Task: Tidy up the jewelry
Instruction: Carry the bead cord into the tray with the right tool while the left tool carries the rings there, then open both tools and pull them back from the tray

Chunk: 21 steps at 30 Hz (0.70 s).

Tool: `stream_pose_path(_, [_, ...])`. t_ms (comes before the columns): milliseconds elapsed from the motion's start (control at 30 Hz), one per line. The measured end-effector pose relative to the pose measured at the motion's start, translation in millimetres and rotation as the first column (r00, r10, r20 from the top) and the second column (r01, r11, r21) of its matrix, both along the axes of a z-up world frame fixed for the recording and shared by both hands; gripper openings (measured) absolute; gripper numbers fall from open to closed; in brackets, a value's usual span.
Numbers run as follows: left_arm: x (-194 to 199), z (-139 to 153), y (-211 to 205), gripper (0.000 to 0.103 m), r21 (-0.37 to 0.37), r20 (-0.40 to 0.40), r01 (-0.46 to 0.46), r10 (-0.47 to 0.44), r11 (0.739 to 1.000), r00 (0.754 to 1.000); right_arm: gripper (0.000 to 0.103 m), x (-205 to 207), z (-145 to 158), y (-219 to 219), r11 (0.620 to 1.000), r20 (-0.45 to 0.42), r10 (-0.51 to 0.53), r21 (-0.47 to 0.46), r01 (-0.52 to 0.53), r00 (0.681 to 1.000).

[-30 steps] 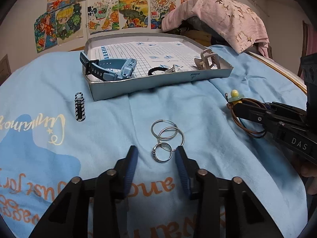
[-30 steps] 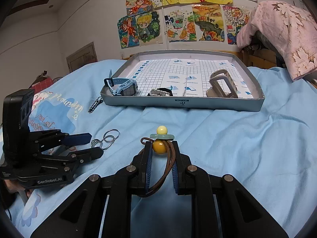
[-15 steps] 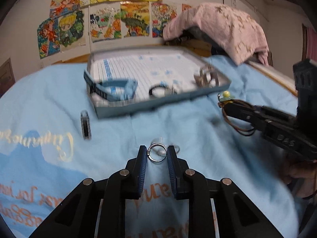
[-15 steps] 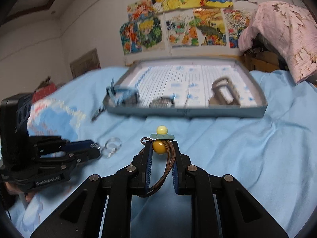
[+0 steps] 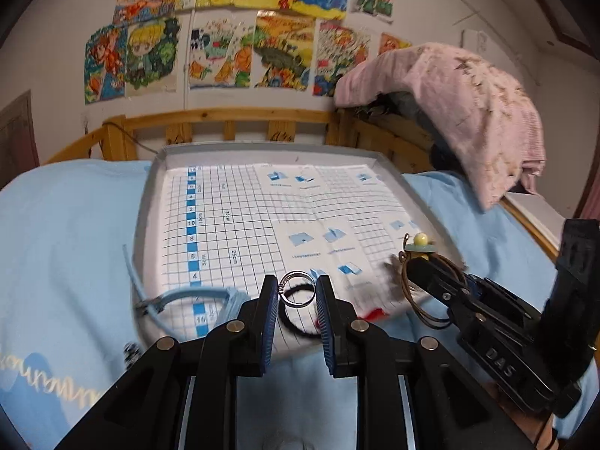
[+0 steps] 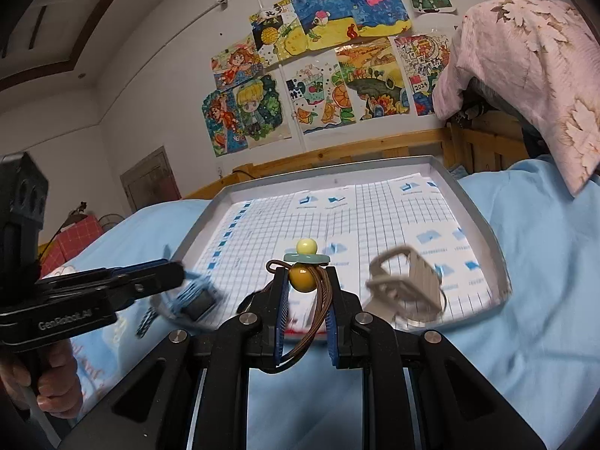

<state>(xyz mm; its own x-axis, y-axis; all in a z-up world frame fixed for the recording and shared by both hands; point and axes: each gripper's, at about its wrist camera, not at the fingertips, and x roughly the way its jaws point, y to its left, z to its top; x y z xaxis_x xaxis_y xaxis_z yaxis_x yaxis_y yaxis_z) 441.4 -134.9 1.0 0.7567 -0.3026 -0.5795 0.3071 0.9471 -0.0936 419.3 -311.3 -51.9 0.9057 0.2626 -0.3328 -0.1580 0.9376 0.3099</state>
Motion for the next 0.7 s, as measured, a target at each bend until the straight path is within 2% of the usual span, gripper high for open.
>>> stream_pose_path(100, [16, -10, -9, 0.02, 0.042, -0.034, -0.021, 0.022, 0.999, 0.999, 0.016, 17, -6, -5, 1.0, -0.023, 0.016, 0.028, -0.015, 1.0])
stream_pose_path(233, [25, -21, -18, 0.02, 0.106, -0.043, -0.015, 0.02, 0.994, 0.999, 0.016, 37, -20, -6, 0.999, -0.101, 0.029, 0.024, -0.026, 0.994])
stream_pose_path(300, [25, -24, -19, 0.02, 0.112, -0.051, -0.015, 0.02, 0.994, 0.999, 0.016, 43, -24, -6, 0.999, -0.132, 0.038, 0.03, -0.034, 0.991])
stream_pose_path(500, [25, -24, -13, 0.02, 0.072, -0.061, -0.019, 0.023, 0.997, 0.998, 0.017, 51, -34, -11, 0.998, -0.162, 0.023, 0.056, -0.014, 0.987])
stream_pose_path(567, [25, -23, -10, 0.021, 0.048, -0.072, -0.024, 0.027, 0.999, 0.997, 0.024, 52, -34, -14, 0.998, -0.16, 0.019, 0.065, -0.008, 0.987])
stream_pose_path(633, [25, -20, -7, 0.027, 0.045, -0.074, -0.032, 0.036, 0.998, 0.997, 0.031, 51, -35, -16, 0.998, -0.155, 0.016, 0.069, -0.006, 0.988])
stream_pose_path(700, [22, -17, -4, 0.032, 0.025, -0.064, -0.034, 0.036, 0.999, 0.997, 0.032, 48, -34, -16, 0.998, -0.149, 0.009, 0.063, 0.0, 0.989])
